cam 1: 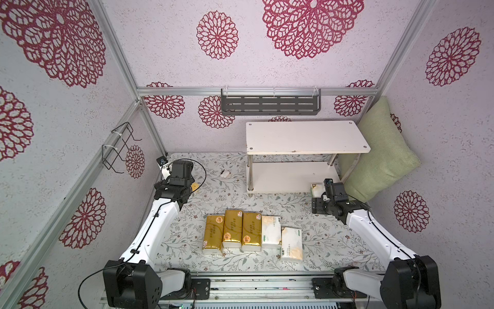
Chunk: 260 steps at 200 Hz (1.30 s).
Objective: Place the tissue boxes on the shelf by color
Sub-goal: Place a box of tissues on the shelf.
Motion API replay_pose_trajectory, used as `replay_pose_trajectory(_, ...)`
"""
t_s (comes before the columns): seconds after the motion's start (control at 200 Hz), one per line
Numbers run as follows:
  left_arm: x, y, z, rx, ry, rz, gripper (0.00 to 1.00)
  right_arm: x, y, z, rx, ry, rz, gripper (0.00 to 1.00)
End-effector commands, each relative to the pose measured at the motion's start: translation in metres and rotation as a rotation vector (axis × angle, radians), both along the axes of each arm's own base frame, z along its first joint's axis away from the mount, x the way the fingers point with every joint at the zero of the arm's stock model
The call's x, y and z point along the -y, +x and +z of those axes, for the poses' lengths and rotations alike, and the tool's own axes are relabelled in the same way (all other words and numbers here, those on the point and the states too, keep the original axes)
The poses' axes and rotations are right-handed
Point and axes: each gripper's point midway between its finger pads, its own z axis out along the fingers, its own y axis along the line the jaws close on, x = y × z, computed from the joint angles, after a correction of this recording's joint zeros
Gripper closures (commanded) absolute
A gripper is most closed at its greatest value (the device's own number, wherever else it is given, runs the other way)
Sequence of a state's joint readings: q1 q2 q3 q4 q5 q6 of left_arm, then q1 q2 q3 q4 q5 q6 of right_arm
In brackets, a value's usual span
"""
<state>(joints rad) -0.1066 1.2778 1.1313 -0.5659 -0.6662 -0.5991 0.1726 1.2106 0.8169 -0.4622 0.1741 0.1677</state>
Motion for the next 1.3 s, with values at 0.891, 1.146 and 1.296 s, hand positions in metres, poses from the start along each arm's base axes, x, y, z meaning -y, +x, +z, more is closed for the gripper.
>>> replay_pose_trajectory(0.891, 0.001, 0.002, 0.026, 0.033, 0.013, -0.015, 0.03, 0.026, 0.100, 0.020, 0.194, -0.019, 0.090, 0.14)
replay_pose_trajectory(1.146, 0.002, 0.001, 0.026, 0.034, 0.009, -0.014, 0.03, 0.032, 0.119, 0.020, 0.204, -0.025, 0.090, 0.14)
replay_pose_trajectory(1.296, 0.000, -0.001, 0.026, 0.030, 0.012, -0.009, 0.03, 0.033, 0.129, 0.020, 0.207, -0.027, 0.093, 0.14)
